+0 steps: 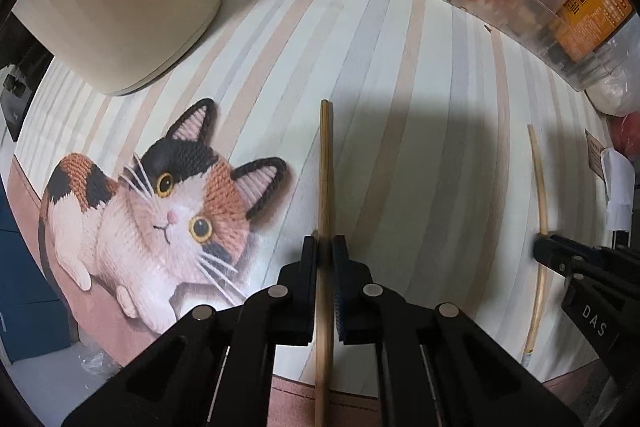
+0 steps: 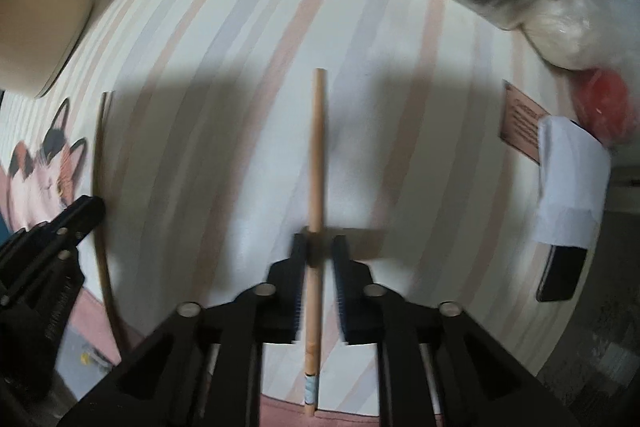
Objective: Organize utensils
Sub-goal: 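Lift both light wooden chopsticks and carry them above the beige holder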
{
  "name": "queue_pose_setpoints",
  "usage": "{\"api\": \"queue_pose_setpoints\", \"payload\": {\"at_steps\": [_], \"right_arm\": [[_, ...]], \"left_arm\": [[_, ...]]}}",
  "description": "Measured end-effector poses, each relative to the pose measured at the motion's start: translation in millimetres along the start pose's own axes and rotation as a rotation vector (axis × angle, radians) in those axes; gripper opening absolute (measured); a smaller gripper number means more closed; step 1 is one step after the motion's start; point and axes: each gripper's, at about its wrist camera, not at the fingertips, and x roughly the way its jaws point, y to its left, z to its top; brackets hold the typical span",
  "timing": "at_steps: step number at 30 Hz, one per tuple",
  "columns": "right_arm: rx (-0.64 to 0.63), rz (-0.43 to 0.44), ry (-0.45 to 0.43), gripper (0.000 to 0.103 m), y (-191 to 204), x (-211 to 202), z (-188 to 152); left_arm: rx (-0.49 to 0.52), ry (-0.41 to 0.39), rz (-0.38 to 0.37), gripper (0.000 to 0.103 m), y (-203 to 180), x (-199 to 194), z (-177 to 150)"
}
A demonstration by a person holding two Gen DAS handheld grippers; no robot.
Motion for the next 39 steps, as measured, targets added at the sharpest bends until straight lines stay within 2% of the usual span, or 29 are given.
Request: {"api": "queue_pose_setpoints", "payload": {"at_steps": [5, 8, 13, 20, 30, 35, 39], "right_arm": [[0.054, 0.106, -0.040, 0.007, -12.5, -6.0, -12.0], [0.056, 0.138, -0.090, 0.007, -13.4, -17.7, -17.2], [0.056, 0.188, -0.226, 0.007, -9.7, -54.9, -27.9], [0.035, 0.223, -0.451, 0.006, -3.5, -115.4, -31.5], [0.029, 0.297, -0.707, 0.006, -6.5, -208.3, 33.8], [0.014, 0.389, -0.812, 0.006, 13.3, -269.0, 74.2], [-0.012, 0.477, -0.868, 0.006, 40.2, -306.5, 106.4]], "left_arm": [[-0.001, -0.019, -0.015, 0.005, 5.9, -7.8, -3.4], [-0.004, -0.041, -0.022, 0.005, 12.2, -23.1, -2.8], [-0.032, -0.101, -0.046, 0.005, 26.6, -53.7, -1.5], [-0.056, -0.262, -0.080, 0.004, 32.4, -117.1, 8.4], [-0.097, -0.521, -0.137, 0.004, 46.7, -222.5, 71.7], [-0.122, -0.655, -0.135, 0.004, 69.9, -286.4, 114.3], [-0.152, -0.725, -0.123, 0.004, 97.2, -324.1, 142.3]]}}
